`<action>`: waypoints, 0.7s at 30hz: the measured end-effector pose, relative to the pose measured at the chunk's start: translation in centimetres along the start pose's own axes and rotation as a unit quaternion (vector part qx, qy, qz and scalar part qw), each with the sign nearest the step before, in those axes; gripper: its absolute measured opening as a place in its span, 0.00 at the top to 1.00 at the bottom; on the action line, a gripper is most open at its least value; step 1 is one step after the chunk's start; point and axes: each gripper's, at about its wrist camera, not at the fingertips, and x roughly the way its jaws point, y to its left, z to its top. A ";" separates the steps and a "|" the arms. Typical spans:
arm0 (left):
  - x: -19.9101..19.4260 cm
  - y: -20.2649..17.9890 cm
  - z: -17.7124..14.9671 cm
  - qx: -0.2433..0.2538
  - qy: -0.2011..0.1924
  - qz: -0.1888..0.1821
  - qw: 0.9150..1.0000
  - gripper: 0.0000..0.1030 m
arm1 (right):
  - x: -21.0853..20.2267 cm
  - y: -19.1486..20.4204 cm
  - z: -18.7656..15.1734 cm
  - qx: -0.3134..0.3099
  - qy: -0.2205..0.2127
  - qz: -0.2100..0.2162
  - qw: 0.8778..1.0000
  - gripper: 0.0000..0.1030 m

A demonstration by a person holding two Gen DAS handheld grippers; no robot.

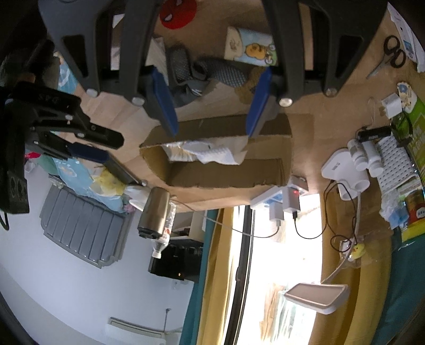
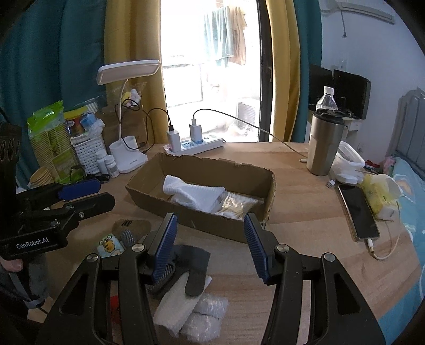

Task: Organize soft objects
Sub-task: 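Withdraw both tools from the box back toward the remaining items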

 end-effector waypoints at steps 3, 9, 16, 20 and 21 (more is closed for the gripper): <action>-0.3 -0.2 -0.4 -0.001 0.000 -0.001 1.000 0.46 | -0.4 0.0 -0.6 0.001 0.001 0.000 1.000 0.46; -1.0 -0.8 -1.9 0.002 0.007 -0.002 1.000 0.46 | -1.2 0.1 -2.1 0.005 0.004 -0.001 1.000 0.46; -1.5 -1.2 -3.8 -0.002 0.018 0.001 1.000 0.46 | -1.6 0.4 -4.0 0.008 0.013 0.002 1.000 0.46; -1.4 -1.5 -4.8 -0.004 0.025 0.001 1.000 0.46 | -1.7 0.4 -4.8 0.009 0.017 0.004 1.000 0.46; -1.4 -1.5 -5.0 -0.004 0.027 0.000 1.000 0.46 | -1.8 0.4 -5.0 0.009 0.018 0.004 1.000 0.46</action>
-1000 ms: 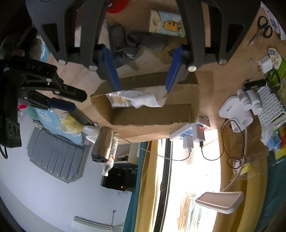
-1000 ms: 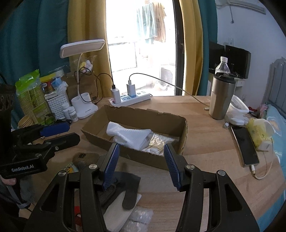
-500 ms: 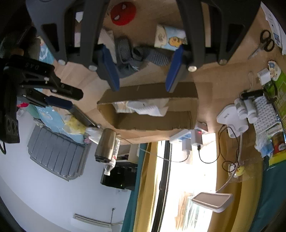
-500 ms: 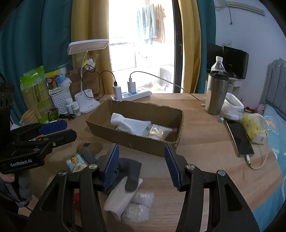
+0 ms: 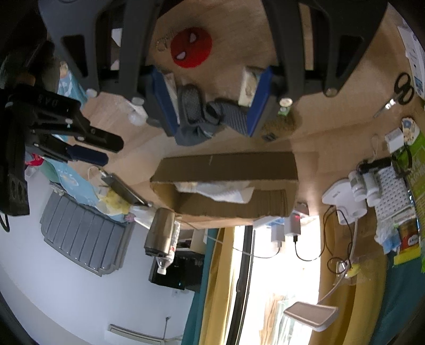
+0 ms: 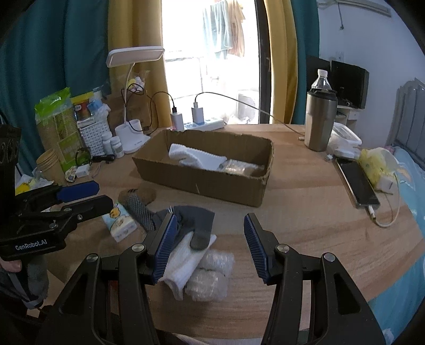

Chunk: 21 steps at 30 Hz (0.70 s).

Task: Organize soft objects
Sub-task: 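Withdraw both tools from the box back toward the remaining items, then grasp the red Spider-Man plush with the left tool while the right tool grasps bubble wrap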

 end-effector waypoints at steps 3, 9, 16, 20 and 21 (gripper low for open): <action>0.3 -0.4 -0.8 0.002 0.008 -0.003 1.000 0.45 | -0.1 -0.1 -0.7 0.001 0.003 0.000 1.000 0.46; 0.1 -1.5 -1.5 0.007 0.008 -0.013 1.000 0.46 | -0.9 0.0 -1.1 -0.004 0.002 -0.006 1.000 0.46; 0.5 -2.7 -3.2 0.008 0.023 -0.021 0.999 0.45 | -1.8 -0.2 -1.9 -0.002 -0.006 -0.011 1.000 0.46; 1.2 -3.6 -4.5 0.026 0.043 -0.025 0.998 0.45 | -1.4 -0.6 -3.0 0.003 0.003 -0.013 1.000 0.46; 1.5 -3.8 -4.9 0.032 0.049 -0.026 0.998 0.45 | -1.3 -0.7 -3.1 0.004 0.005 -0.013 1.000 0.46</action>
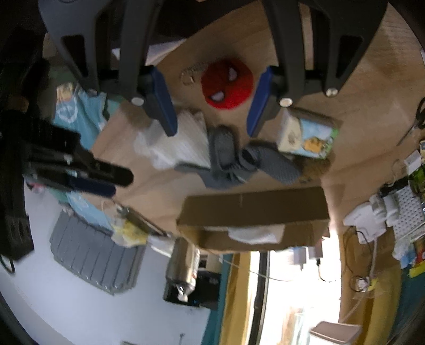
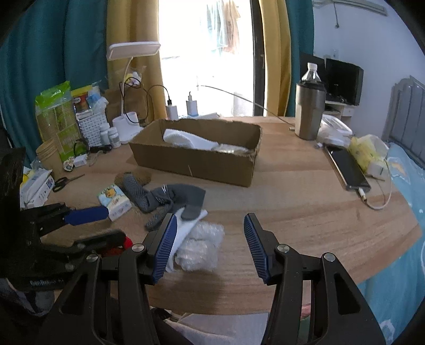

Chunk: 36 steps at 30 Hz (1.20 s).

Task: Organize soft objects
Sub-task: 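Grasp the red Spider-Man plush with the left tool while the right tool grasps bubble wrap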

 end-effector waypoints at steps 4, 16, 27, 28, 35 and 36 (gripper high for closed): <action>0.7 -0.6 -1.2 0.015 0.019 0.001 1.000 0.45 | 0.6 -0.2 -0.5 0.004 0.006 -0.001 1.000 0.46; 1.8 -0.3 -2.7 0.027 0.041 0.024 0.999 0.45 | 3.4 -0.6 -2.0 0.016 0.037 -0.006 0.999 0.46; 2.3 0.9 -3.2 0.021 0.043 0.041 0.998 0.47 | 4.2 -0.7 -2.5 0.028 0.043 -0.007 0.999 0.46; 2.2 0.9 -3.2 0.020 0.041 0.040 0.998 0.47 | 4.2 -0.9 -2.5 0.032 0.042 -0.007 0.999 0.46; 1.8 0.8 -3.0 0.022 0.033 0.031 0.999 0.62 | 4.6 -0.4 -2.4 0.035 0.054 0.013 0.998 0.46; 1.8 0.8 -3.0 0.022 0.032 0.028 0.999 0.63 | 4.7 -0.2 -2.5 0.034 0.056 0.018 0.998 0.46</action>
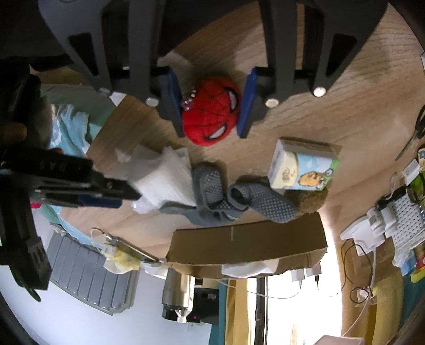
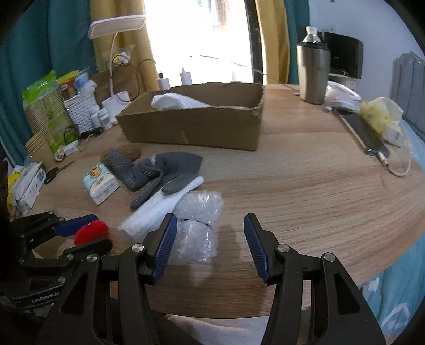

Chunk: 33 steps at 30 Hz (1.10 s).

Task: Organize soft objects
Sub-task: 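Grasp the red Spider-Man plush with the left tool while the right tool grasps bubble wrap, then carry the plush and bubble wrap over the cardboard box and lower them in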

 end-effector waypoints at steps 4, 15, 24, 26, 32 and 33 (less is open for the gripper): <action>-0.2 -0.1 0.0 0.002 -0.004 -0.006 1.000 0.63 | 0.4 0.6 -0.2 -0.004 0.009 0.016 1.000 0.46; -2.1 -0.1 0.7 0.002 -0.037 -0.008 0.999 0.64 | -0.8 1.0 0.1 -0.021 -0.005 0.014 1.000 0.65; -2.9 0.5 1.8 -0.007 -0.048 0.001 0.999 0.64 | -2.6 0.7 1.1 -0.022 -0.029 0.010 0.999 0.65; -3.1 0.7 2.2 -0.010 -0.053 0.006 0.999 0.64 | -3.1 0.8 1.5 -0.023 -0.035 0.012 0.999 0.65; -3.1 1.3 3.0 -0.020 -0.057 0.010 0.998 0.64 | -4.0 0.8 1.9 -0.023 -0.048 0.019 0.998 0.65; -3.0 1.4 3.0 -0.022 -0.056 0.010 0.998 0.64 | -4.0 0.8 1.9 -0.022 -0.049 0.019 0.998 0.65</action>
